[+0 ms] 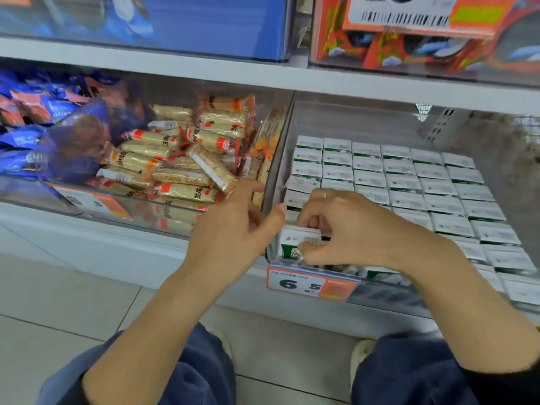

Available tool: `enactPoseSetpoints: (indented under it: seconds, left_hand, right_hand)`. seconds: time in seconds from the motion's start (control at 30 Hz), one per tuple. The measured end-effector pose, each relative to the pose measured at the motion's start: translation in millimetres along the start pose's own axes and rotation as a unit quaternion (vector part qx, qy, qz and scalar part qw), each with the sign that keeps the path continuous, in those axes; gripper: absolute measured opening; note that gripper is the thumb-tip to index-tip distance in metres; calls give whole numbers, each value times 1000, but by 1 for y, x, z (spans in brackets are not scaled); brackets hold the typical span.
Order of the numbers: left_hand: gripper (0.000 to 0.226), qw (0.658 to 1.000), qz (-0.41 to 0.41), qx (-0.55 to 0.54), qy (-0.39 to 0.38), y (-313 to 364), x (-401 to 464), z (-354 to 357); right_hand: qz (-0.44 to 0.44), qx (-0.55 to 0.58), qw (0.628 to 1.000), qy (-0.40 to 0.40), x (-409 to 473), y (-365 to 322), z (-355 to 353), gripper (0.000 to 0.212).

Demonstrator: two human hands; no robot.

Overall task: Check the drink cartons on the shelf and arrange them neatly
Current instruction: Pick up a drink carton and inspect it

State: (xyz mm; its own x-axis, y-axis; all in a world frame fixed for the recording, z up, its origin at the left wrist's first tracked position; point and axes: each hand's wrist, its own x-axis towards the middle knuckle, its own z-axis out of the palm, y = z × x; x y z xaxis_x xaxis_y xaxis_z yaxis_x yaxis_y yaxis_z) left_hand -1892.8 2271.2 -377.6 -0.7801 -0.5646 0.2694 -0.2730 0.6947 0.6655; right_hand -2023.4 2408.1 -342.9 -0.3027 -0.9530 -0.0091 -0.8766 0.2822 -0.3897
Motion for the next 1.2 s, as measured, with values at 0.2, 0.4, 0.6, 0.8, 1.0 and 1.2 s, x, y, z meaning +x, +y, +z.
enactPoseSetpoints:
  seconds: [0.2, 0.4, 0.6, 0.8, 1.0, 1.2]
  left_hand:
    - [60, 995, -22, 68, 66, 8, 0, -10]
    - [38, 981, 54, -141, 126, 24, 0, -12]
    - [58, 981, 173, -55, 66, 40, -8, -1]
    - [60, 972, 221, 16, 74, 43, -11, 7]
    - [52, 970, 210, -33, 114, 40, -14, 7]
    - [55, 973, 214, -32, 78, 39, -12, 0]
  right_hand:
    - [20, 100, 987, 121, -18, -3, -13, 18]
    - [101, 362, 887, 269, -34, 1, -15, 12]
    - [166, 567, 743, 316, -43, -1, -11, 23]
    - [164, 598, 714, 325, -46, -6, -2, 21]
    - [98, 585, 750, 294, -44, -8, -1, 24]
    - [79, 583, 754, 290, -39, -12, 2, 37]
